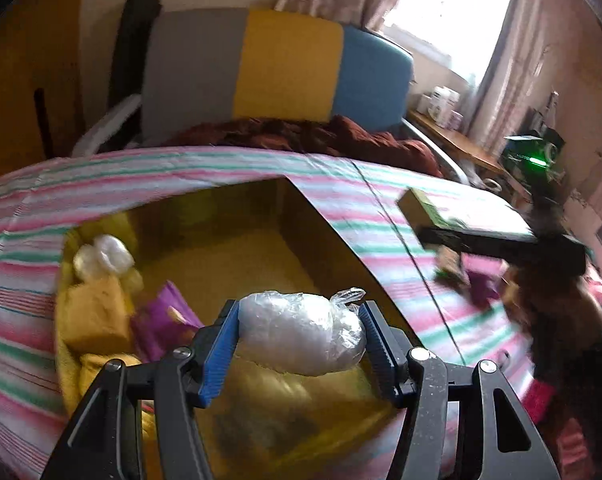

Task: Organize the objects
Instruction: 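Lower the plastic bundle and green box into the gold tray and release, then move both tools back toward the remaining items on the tablecloth, then grasp the rice cracker packet with left tool while right tool reaches the cream card box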

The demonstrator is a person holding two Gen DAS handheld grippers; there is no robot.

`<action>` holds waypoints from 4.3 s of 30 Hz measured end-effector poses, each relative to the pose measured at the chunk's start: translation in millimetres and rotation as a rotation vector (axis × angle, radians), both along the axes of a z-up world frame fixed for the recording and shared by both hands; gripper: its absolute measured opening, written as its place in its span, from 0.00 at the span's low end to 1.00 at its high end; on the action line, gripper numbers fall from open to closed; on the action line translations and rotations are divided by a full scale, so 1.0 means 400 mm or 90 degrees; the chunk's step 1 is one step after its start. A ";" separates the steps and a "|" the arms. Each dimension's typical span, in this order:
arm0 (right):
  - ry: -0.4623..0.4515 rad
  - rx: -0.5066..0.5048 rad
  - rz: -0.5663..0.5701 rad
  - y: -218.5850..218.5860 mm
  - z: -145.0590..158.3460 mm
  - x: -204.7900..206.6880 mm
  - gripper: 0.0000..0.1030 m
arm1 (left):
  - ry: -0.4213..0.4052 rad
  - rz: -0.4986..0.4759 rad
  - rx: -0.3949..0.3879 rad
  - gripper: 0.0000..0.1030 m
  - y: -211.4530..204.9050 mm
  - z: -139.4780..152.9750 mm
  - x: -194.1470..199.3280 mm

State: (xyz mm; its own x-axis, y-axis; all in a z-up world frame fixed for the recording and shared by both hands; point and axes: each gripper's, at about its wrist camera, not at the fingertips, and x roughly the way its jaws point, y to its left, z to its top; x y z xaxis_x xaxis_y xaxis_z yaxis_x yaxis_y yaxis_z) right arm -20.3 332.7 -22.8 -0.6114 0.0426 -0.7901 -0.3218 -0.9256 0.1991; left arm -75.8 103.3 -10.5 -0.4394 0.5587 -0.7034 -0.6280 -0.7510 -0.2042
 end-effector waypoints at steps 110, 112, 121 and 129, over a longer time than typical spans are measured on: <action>-0.075 0.084 -0.309 0.409 0.006 0.482 0.48 | 0.108 -0.166 -0.110 0.82 0.421 0.013 0.203; -0.072 0.051 -0.330 0.439 -0.009 0.501 0.48 | 0.100 -0.179 -0.112 0.82 0.454 0.004 0.203; -0.066 -0.020 -0.252 0.454 -0.044 0.502 0.48 | 0.079 -0.242 -0.174 0.82 0.622 -0.087 0.186; -0.061 -0.076 -0.250 0.475 -0.069 0.502 0.49 | 0.035 -0.285 -0.200 0.82 0.724 -0.162 0.151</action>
